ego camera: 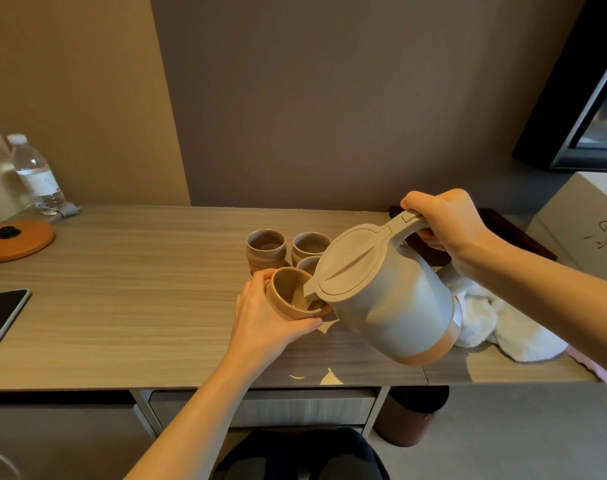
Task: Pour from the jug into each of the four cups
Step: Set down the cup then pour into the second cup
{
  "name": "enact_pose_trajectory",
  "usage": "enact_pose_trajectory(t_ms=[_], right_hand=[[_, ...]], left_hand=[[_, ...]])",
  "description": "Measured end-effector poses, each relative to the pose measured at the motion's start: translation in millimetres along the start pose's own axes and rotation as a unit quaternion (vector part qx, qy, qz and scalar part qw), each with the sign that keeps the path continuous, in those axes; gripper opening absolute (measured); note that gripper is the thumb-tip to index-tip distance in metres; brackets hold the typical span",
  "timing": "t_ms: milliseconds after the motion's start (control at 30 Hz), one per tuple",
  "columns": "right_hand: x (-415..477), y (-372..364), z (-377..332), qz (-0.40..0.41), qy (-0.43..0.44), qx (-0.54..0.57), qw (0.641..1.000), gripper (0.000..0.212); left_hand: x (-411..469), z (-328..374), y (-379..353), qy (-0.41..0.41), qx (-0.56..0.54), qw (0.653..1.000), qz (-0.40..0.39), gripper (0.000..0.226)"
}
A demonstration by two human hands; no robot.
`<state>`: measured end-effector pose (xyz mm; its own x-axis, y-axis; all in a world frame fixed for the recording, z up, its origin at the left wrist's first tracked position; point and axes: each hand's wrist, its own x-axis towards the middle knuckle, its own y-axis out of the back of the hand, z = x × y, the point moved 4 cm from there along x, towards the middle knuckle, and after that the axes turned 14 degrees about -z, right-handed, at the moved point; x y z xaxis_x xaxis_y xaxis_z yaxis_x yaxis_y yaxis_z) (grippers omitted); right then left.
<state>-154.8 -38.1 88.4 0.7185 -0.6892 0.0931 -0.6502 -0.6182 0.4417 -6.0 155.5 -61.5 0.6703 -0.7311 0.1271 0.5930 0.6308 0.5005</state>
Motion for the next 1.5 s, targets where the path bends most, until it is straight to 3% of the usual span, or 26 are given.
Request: enact_pose_trajectory(t_ms=[1500], right_hand=[[2.1, -6.9, -7.8, 0.002, 0.003, -0.024, 1.000, 0.029]], left_hand=[[-6.8, -10.4, -6.2, 0.018, -0.072, 0.997, 0.007, 0.091]])
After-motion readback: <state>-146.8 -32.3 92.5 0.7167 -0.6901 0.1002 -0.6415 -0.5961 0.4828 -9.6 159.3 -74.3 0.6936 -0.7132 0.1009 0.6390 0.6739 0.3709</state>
